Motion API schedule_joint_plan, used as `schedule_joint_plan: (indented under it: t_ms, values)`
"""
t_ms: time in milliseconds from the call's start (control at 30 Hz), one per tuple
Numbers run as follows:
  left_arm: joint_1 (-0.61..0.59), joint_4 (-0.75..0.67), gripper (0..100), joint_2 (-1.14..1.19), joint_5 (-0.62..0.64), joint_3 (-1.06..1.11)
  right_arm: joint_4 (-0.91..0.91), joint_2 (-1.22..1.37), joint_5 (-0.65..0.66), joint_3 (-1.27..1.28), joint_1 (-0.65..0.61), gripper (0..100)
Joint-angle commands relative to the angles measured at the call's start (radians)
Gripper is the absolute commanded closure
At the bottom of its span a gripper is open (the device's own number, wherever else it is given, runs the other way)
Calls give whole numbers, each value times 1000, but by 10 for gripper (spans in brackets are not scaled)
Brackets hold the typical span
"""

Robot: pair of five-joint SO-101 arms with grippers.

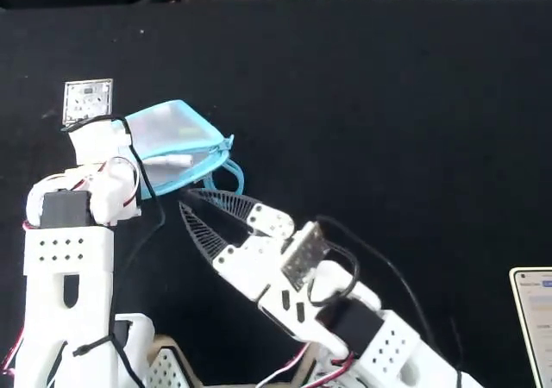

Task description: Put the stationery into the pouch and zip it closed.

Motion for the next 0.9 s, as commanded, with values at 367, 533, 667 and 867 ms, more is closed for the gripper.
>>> schedule_joint_plan:
  t_ms: [367,533,667,867]
  values:
    - [19,9,970,6,2,30,411,-105,9,-283,256,858]
    - [-151,8,970,6,52,-19,425,45,11,-349,233,858]
    - [-272,6,970,6,146,-45,423,282,11,-430,230,858]
    - [-311,2,970,6,190,-47,292,506,20,-424,212,854]
